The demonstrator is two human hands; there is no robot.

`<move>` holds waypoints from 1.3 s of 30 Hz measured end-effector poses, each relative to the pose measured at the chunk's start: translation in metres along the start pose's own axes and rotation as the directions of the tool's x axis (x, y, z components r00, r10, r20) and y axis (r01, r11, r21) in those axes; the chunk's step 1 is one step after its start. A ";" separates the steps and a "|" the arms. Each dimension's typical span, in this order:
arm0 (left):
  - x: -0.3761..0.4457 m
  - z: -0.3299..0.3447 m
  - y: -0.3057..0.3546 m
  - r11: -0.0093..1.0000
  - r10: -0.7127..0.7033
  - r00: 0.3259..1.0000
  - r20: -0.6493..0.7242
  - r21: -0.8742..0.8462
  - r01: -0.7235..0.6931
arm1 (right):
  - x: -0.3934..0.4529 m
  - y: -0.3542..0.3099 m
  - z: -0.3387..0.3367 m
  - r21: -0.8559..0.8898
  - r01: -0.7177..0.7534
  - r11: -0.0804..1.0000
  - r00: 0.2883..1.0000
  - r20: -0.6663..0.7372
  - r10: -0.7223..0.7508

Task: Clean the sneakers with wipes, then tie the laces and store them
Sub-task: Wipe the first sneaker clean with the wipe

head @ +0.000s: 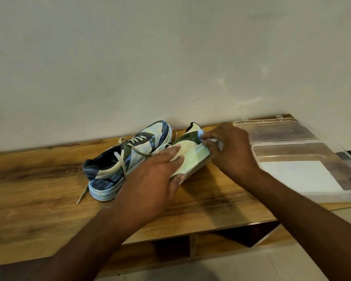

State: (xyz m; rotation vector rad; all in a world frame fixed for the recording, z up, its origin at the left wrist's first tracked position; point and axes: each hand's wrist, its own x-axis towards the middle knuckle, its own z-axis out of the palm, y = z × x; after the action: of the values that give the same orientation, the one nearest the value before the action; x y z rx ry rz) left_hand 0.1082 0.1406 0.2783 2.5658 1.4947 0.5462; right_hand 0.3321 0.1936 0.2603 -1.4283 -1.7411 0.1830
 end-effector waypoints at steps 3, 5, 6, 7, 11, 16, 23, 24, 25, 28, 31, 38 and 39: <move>0.001 0.004 0.002 0.995 0.034 0.999 0.023 0.096 -0.036 | -0.012 -0.025 0.012 -0.033 0.186 0.982 0.968 0.176 -0.178; 0.002 0.008 0.001 0.987 0.041 0.999 0.030 0.155 -0.045 | -0.012 -0.027 0.015 -0.064 0.270 0.961 0.939 0.239 -0.248; 0.001 0.009 0.000 0.981 0.048 0.998 0.030 0.186 -0.053 | -0.009 -0.022 0.014 -0.069 0.258 0.964 0.947 0.214 -0.238; 0.000 0.010 -0.001 0.974 0.066 0.998 0.018 0.216 -0.068 | -0.005 -0.017 0.012 -0.063 0.207 0.976 0.968 0.157 -0.195; -0.005 0.014 0.002 0.957 0.130 0.991 -0.011 0.265 -0.122 | 0.008 0.008 0.001 -0.015 -0.038 0.999 0.998 -0.050 0.038; -0.008 0.014 0.004 0.940 0.160 0.985 -0.065 0.316 -0.131 | 0.004 -0.004 0.009 0.047 -0.058 0.997 0.997 -0.044 0.060; -0.006 0.011 0.002 0.954 0.126 0.992 -0.030 0.277 -0.113 | -0.004 -0.019 0.021 0.039 0.071 0.997 0.997 0.026 -0.072; -0.006 0.010 0.003 0.952 0.131 0.991 -0.039 0.285 -0.115 | 0.003 -0.010 0.018 0.017 0.004 1.000 1.000 -0.005 -0.004; -0.007 0.009 0.005 0.952 0.132 0.990 -0.043 0.283 -0.115 | 0.010 -0.001 0.014 -0.005 -0.057 0.998 0.998 -0.031 0.057; -0.010 0.010 0.008 0.954 0.138 0.989 -0.050 0.276 -0.119 | 0.021 0.008 0.008 -0.026 -0.174 0.984 0.983 -0.055 0.173; -0.011 0.010 0.007 0.944 0.149 0.987 -0.063 0.305 -0.123 | 0.013 -0.008 0.011 -0.007 -0.131 0.991 0.991 -0.033 0.130; -0.010 0.009 0.003 0.954 0.156 0.987 -0.030 0.265 -0.142 | -0.002 -0.033 0.021 0.006 0.093 0.996 0.993 0.077 -0.093; -0.010 0.008 0.003 0.956 0.149 0.988 -0.030 0.262 -0.136 | 0.003 -0.025 0.019 -0.010 0.040 0.999 0.998 0.041 -0.040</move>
State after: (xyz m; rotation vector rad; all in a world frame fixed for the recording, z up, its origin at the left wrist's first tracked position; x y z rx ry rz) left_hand 0.1097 0.1310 0.2689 2.8979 1.4940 0.4599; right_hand 0.3006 0.1954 0.2648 -1.4052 -1.8050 0.1832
